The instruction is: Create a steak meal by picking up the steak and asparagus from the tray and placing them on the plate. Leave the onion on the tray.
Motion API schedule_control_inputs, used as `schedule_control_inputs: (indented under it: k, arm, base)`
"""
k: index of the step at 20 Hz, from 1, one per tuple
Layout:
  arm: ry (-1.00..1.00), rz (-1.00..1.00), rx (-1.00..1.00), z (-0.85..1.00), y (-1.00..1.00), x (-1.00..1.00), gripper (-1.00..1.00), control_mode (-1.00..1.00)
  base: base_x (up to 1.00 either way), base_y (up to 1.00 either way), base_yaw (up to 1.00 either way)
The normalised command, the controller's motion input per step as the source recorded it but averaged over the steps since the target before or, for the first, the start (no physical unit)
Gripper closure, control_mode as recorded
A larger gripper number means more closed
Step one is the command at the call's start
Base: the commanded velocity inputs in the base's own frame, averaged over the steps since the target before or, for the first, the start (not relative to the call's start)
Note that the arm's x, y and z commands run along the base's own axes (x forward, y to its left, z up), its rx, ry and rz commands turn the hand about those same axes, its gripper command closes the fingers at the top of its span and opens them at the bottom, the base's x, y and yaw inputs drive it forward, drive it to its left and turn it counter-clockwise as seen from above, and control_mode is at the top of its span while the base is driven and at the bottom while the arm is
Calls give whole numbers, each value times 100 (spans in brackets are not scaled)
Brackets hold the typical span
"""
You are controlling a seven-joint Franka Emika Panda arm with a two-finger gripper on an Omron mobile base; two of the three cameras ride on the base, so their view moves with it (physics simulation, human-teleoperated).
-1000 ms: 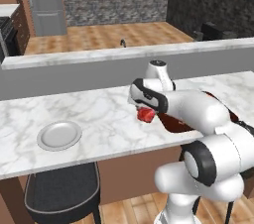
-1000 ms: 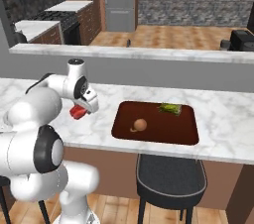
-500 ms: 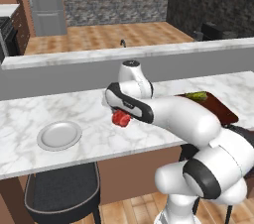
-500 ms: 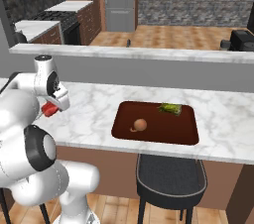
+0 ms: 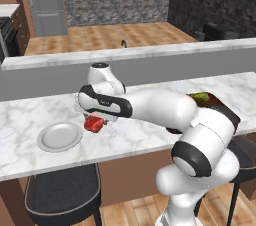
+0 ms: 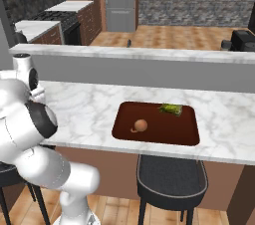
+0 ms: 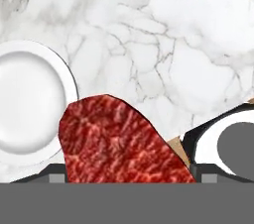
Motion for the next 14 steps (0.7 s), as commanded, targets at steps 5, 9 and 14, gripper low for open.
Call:
schedule_control_inputs:
  k: [5,9,14]
  arm:
    - [11,0,-3,-9,95,37,100,-100]
    - [9,0,-7,-10,78,46,100,-100]
    - [2,0,-7,-20,60,38,100,-100]
  base:
    - [0,0,0]
    - [0,0,0]
    - [0,0,0]
